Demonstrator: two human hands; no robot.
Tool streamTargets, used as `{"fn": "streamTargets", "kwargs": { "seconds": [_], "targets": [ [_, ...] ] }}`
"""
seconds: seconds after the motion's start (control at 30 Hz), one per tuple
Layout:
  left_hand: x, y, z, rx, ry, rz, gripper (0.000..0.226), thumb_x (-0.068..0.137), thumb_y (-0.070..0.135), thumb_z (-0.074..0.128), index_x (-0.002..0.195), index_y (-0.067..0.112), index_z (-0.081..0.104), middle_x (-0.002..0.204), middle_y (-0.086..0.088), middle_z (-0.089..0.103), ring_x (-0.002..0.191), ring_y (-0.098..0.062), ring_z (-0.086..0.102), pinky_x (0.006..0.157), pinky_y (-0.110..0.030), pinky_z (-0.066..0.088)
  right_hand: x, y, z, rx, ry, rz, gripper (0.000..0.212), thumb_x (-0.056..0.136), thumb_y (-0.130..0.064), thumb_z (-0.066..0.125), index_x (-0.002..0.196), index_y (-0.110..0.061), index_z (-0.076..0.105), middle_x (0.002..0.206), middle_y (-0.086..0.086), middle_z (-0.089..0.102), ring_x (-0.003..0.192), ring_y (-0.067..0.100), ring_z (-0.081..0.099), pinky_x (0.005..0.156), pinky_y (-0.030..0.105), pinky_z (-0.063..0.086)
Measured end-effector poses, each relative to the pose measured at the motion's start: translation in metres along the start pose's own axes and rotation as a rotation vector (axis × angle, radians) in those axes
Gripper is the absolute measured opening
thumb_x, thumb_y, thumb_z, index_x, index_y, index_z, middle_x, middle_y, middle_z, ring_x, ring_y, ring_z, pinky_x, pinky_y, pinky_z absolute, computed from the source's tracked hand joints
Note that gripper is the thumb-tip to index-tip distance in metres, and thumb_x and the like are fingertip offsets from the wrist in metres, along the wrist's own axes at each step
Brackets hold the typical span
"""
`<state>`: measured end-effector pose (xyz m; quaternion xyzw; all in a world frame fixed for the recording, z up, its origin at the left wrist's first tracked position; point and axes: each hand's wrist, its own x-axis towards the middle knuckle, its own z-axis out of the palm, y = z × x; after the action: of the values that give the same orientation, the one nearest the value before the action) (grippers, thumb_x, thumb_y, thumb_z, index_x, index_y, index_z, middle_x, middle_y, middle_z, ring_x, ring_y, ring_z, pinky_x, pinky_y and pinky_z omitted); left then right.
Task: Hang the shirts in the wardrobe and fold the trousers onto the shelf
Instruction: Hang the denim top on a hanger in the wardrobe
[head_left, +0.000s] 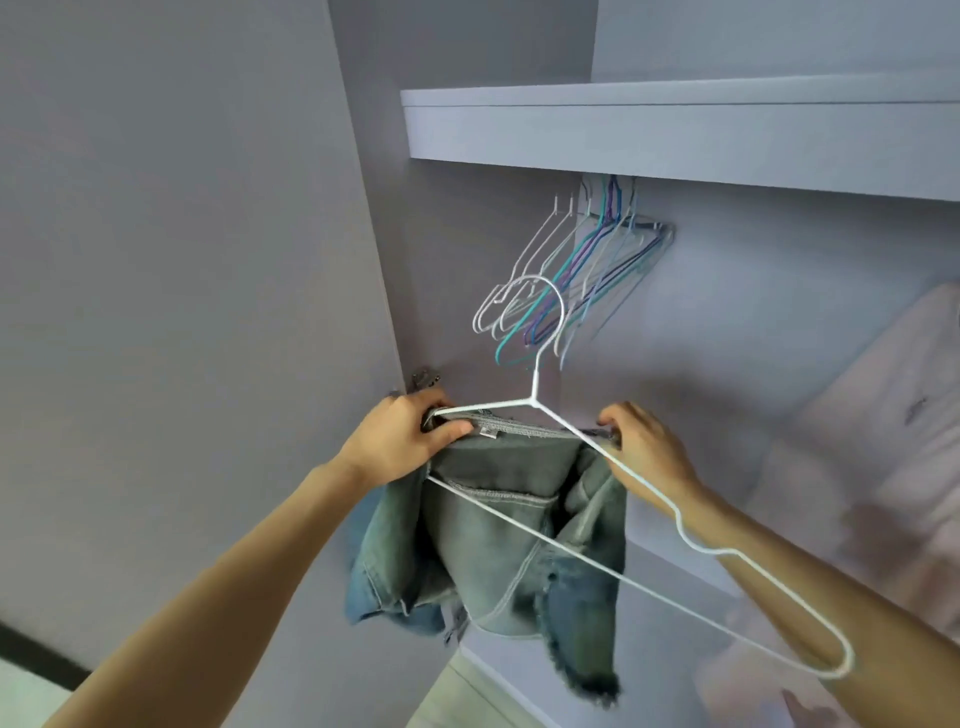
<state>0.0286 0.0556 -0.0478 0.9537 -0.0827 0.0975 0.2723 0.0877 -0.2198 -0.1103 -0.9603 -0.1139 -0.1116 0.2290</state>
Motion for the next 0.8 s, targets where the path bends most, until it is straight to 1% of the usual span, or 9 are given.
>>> {"fn": "streamTargets", "kwargs": {
  "seconds": [0.1,0.2,0.27,0.33,0.43,0.53,0.67,0.73,0.8],
  "targets": [
    [0.002,0.001,0.008,0.198,-0.050,0.077,0.035,0.088,0.048,0.055,0.105,0.018,0.062,0.088,-0.008,0.068,0.091,-0.031,0.061,0.076,-0.037,0.048,-0.001,0.026,-0.015,-0.158,-0.054,0.055,0.023,0.083,-0.016,0.056,0.106,-0.018,0.059,0.114,0.004,0.062,0.103,0.027,0.058,0.076,0.031,0.043],
    [0.006,-0.002,0.013,0.381,-0.111,0.142,0.044,0.088,0.056,0.047,0.107,0.018,0.056,0.095,-0.008,0.068,0.094,-0.031,0.061,0.069,-0.033,0.043,-0.004,0.055,-0.026,-0.117,-0.098,0.180,0.037,0.080,-0.002,0.052,0.113,-0.017,0.058,0.115,0.010,0.064,0.100,0.031,0.060,0.081,0.036,0.048],
    [0.008,0.002,0.020,0.522,-0.127,0.181,0.046,0.089,0.059,0.042,0.107,0.018,0.051,0.095,-0.007,0.067,0.092,-0.031,0.062,0.066,-0.033,0.041,-0.005,0.066,-0.031,0.046,-0.083,0.246,0.041,0.079,0.008,0.047,0.114,-0.011,0.057,0.104,0.018,0.066,0.081,0.032,0.061,0.073,0.038,0.050],
    [0.010,0.010,0.029,0.665,-0.089,0.157,0.044,0.091,0.057,0.039,0.109,0.018,0.048,0.097,-0.005,0.068,0.092,-0.031,0.063,0.063,-0.031,0.039,-0.010,0.071,-0.032,0.057,-0.051,0.219,0.042,0.080,0.012,0.045,0.115,-0.008,0.058,0.093,0.019,0.067,0.068,0.030,0.059,0.064,0.038,0.048],
    [0.015,0.024,0.035,0.793,0.033,0.065,0.034,0.095,0.049,0.039,0.110,0.019,0.046,0.095,-0.003,0.069,0.089,-0.030,0.066,0.059,-0.029,0.034,-0.019,0.077,-0.030,-0.216,-0.004,0.047,0.039,0.086,0.000,0.049,0.121,-0.015,0.057,0.096,0.011,0.069,0.078,0.030,0.064,0.066,0.035,0.047],
    [0.018,0.032,0.035,0.877,0.070,0.050,0.022,0.095,0.030,0.048,0.115,0.021,0.045,0.092,-0.001,0.069,0.085,-0.030,0.067,0.057,-0.027,0.034,-0.022,0.079,-0.032,-0.493,-0.081,-0.077,0.035,0.093,-0.028,0.049,0.127,-0.025,0.048,0.109,-0.002,0.068,0.091,0.025,0.065,0.073,0.032,0.047],
    [0.019,0.046,0.042,1.003,-0.022,0.146,0.032,0.088,0.009,0.049,0.118,0.019,0.046,0.096,-0.001,0.067,0.088,-0.027,0.067,0.060,-0.026,0.034,-0.017,0.084,-0.039,-0.684,-0.101,-0.156,0.052,0.091,-0.063,0.028,0.119,-0.024,0.047,0.093,-0.003,0.071,0.087,0.021,0.067,0.060,0.028,0.037],
    [0.021,0.053,0.046,1.010,-0.049,0.163,0.032,0.087,0.007,0.048,0.117,0.017,0.048,0.098,-0.002,0.067,0.090,-0.026,0.067,0.061,-0.026,0.033,-0.010,0.082,-0.042,-0.747,-0.158,-0.130,0.051,0.091,-0.063,0.030,0.113,-0.020,0.047,0.095,0.001,0.070,0.090,0.023,0.066,0.060,0.029,0.035],
    [0.026,0.056,0.046,1.014,-0.052,0.131,0.031,0.087,0.005,0.047,0.117,0.016,0.048,0.100,-0.003,0.067,0.091,-0.027,0.066,0.061,-0.027,0.032,-0.004,0.076,-0.046,-0.795,-0.209,-0.101,0.033,0.095,-0.043,0.041,0.114,-0.017,0.048,0.099,0.004,0.068,0.093,0.025,0.065,0.061,0.028,0.035]
  ]
}}
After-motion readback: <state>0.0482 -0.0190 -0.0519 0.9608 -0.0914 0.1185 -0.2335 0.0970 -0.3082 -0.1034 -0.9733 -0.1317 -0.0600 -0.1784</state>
